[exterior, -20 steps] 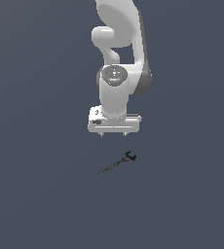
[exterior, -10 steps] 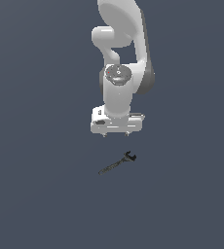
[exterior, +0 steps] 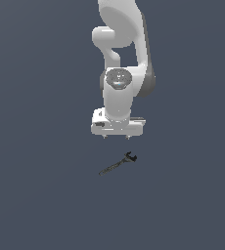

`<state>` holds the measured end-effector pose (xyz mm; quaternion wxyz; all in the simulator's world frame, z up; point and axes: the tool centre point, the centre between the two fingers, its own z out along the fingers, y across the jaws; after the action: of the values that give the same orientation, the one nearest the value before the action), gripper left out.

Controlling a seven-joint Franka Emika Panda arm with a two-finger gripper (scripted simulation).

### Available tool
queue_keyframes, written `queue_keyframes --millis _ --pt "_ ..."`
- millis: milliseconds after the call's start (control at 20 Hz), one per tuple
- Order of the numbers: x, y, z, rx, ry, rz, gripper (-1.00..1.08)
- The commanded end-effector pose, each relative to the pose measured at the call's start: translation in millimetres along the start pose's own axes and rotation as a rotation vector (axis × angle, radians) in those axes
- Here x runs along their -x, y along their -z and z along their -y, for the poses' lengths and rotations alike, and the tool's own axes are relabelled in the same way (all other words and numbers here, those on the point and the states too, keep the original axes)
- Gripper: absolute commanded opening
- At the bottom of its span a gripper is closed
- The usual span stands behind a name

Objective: Pick up the object and move it to a goal position.

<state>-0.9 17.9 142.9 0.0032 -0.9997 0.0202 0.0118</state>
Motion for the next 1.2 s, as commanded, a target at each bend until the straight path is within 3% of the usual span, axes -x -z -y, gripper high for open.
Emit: queue_keyframes --millis 0,1150 --pt "-3 -3 0 -0.002 -0.044 0.000 1.00" --pt "-38 -47 5 -0.011 -0.666 -0.005 1.00"
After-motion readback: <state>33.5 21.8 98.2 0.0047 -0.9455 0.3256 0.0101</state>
